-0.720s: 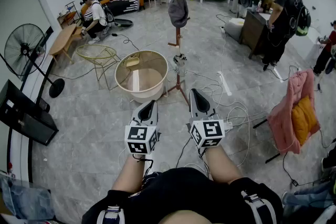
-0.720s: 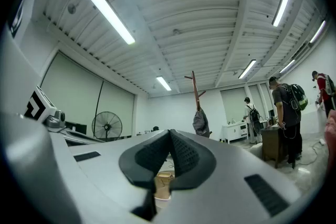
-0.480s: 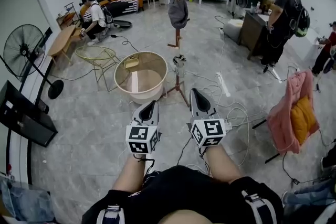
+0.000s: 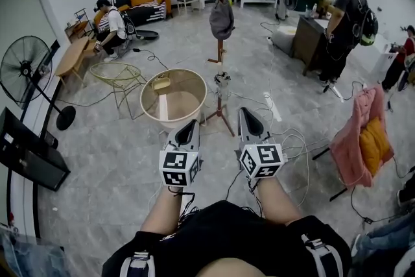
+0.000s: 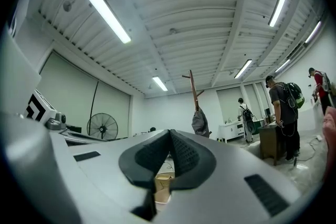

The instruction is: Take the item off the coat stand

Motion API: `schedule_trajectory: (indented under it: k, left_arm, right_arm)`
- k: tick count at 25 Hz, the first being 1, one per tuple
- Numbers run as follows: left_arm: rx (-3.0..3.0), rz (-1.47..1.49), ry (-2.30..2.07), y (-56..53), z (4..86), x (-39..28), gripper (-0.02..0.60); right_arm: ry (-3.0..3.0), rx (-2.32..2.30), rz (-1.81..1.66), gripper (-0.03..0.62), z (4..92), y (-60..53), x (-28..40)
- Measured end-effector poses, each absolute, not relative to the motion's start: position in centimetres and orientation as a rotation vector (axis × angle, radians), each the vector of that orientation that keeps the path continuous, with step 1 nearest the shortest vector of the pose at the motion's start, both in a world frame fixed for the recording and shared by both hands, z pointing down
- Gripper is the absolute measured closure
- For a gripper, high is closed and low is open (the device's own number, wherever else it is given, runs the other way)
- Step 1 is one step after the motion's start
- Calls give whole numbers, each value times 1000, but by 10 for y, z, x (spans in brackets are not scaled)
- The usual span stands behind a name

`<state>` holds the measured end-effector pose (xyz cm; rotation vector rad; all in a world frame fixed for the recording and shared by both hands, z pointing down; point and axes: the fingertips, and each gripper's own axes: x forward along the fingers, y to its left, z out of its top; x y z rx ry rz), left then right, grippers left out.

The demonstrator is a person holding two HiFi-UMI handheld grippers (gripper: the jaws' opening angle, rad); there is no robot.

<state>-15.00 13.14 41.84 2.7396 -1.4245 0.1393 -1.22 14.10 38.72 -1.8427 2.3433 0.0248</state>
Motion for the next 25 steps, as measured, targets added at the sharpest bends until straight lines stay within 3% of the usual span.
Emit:
schedule_trajectory:
  k: [11, 25]
  left_arm:
    - [2733, 151, -1351, 82, 450, -212, 566]
    - [2713, 200, -1381, -9, 463, -190, 566]
  right_arm:
    - [2306, -1936, 51, 579, 405, 102, -68]
    - [2273, -1943, 17, 579, 417, 3, -33]
